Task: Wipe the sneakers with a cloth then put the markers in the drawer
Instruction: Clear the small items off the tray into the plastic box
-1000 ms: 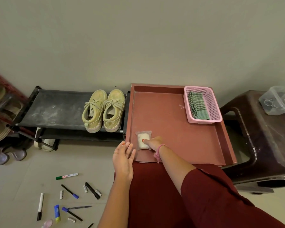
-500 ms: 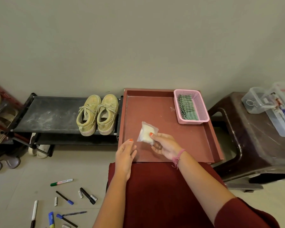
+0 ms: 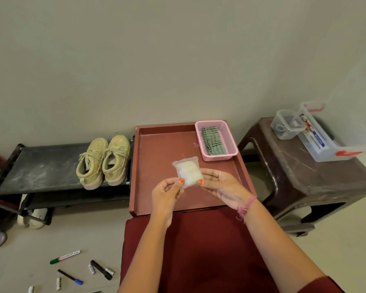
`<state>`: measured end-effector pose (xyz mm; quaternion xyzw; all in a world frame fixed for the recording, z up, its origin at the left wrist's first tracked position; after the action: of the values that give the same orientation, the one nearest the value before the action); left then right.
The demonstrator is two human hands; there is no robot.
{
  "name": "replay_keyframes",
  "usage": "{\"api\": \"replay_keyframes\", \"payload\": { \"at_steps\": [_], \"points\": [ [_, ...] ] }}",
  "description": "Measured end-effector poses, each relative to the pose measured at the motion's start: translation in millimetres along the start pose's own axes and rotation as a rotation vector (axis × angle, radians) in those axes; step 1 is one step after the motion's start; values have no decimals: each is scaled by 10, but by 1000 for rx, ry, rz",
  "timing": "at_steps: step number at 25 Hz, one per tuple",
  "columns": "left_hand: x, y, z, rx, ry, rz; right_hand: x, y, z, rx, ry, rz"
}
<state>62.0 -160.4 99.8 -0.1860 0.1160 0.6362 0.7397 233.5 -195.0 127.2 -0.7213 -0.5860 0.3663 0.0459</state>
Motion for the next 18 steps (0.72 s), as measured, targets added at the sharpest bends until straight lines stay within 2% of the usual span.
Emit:
{"api": "replay_keyframes", "payload": {
  "at_steps": [3,7,14,18],
  "points": [
    [-53,-293,45,108,-62,-62,-177,234,-187,-53,0,-8],
    [-91,-737,88,125,-73,-216,-397,512,-485,-73,34,22],
    [-112,-1716,200,261,-121,-482,-665,1202,-1068,-44,220,236],
    [-83,-2315,294,309,-127,-544,-898,1708,-1487,-60,299,374]
  ]
}}
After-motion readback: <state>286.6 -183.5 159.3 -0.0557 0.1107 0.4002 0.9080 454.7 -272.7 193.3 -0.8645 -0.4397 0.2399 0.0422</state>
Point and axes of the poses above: each hand's wrist, its own x-axis towards the middle knuckle, its own y-axis out of the back of the hand, z = x × y, the point moved 1 cm from there along x, towards the middle knuckle, and after that the axes turned 11 degrees about x, right-handed, at the moved point
